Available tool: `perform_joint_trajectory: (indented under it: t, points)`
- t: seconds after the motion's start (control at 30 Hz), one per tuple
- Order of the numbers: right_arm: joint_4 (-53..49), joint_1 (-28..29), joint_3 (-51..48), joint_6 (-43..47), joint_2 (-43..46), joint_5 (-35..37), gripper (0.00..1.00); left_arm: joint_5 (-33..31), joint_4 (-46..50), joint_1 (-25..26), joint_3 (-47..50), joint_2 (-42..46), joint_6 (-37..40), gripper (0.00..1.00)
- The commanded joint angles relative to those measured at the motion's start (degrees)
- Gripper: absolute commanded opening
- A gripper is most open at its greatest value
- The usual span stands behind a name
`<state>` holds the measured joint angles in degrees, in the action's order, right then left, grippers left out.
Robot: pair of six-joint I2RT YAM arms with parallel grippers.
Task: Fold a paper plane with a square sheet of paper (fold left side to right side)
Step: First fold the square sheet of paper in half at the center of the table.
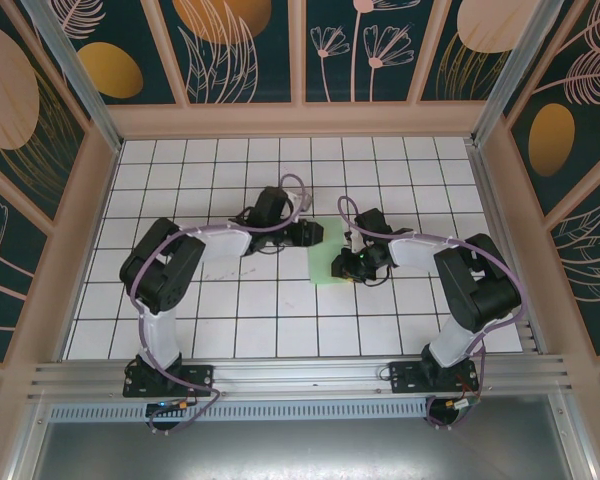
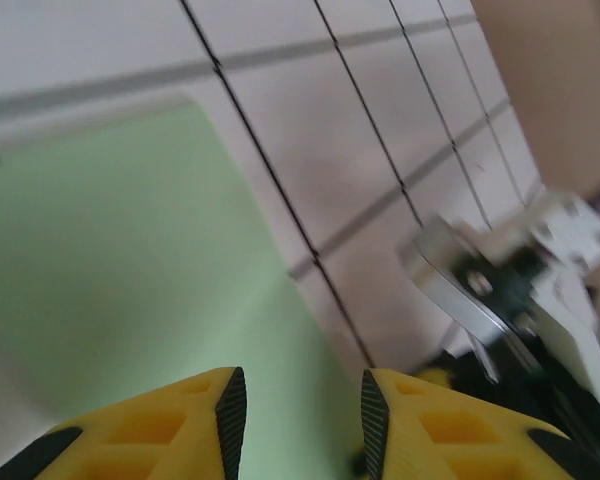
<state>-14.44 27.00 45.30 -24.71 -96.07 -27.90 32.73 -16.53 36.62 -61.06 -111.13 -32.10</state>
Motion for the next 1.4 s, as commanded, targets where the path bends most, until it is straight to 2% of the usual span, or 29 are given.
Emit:
perform_joint_trajectory:
  t: [0.0, 0.1, 0.37, 0.83, 1.1, 1.37]
  points:
    - [-5.3, 0.5, -2.9, 0.6, -5.2, 9.4, 0.28, 3.7, -6.0, 1.4, 2.4, -0.6, -4.7, 0.39]
    - [-5.4, 0.7, -2.7, 0.5, -5.3, 9.6, 0.28, 2.1, -5.0, 1.5, 3.4, -1.6, -4.8, 0.39]
    - [-6.0, 1.0, -2.1, 0.6, -5.8, 9.8, 0.27, 2.7, -5.6, 2.4, 5.0, -2.9, -5.6, 0.39]
    - [-7.0, 1.0, -2.1, 1.2, -6.5, 10.2, 0.27, -4.5, 3.6, 2.3, 6.4, -2.7, 0.6, 0.40]
    - [-6.9, 1.0, -2.1, 1.4, -6.4, 10.2, 0.28, -6.8, 5.7, -1.7, 7.6, 0.8, 2.3, 0.41]
    - [-6.6, 1.0, -2.2, 1.2, -6.3, 10.1, 0.27, -4.1, 4.6, -1.1, 8.7, 8.9, 3.5, 0.41]
